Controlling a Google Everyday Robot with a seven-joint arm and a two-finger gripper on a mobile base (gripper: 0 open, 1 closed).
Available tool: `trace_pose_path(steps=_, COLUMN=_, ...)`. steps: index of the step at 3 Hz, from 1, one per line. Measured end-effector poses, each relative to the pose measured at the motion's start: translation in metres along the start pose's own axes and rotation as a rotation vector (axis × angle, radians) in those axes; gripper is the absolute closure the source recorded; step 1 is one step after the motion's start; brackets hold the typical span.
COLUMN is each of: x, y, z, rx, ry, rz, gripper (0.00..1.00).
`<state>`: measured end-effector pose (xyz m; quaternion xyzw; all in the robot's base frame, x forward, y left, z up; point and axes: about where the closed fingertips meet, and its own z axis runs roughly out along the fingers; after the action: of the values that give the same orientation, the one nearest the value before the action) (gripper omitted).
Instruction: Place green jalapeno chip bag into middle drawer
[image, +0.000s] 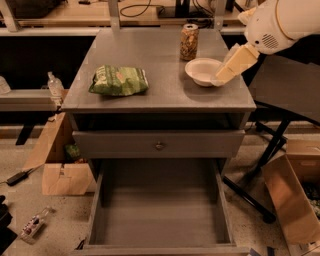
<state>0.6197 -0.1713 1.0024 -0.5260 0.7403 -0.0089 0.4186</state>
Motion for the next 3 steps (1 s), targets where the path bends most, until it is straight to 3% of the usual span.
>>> trace_pose_path(steps=1, x=-0.019, y=0.003, z=0.023, rx=-0.025, ry=-0.014, rz=-0.043, gripper=0.00)
trace_pose_path(steps=2, x=-0.074, y=0.004, z=0.094, rx=-0.070, ry=-0.128, rz=-0.087, gripper=0.00)
trace_pose_path(steps=3, x=-0.107, y=0.008, z=0.143, rx=-0.108, ry=-0.207, rz=-0.091, gripper=0.00)
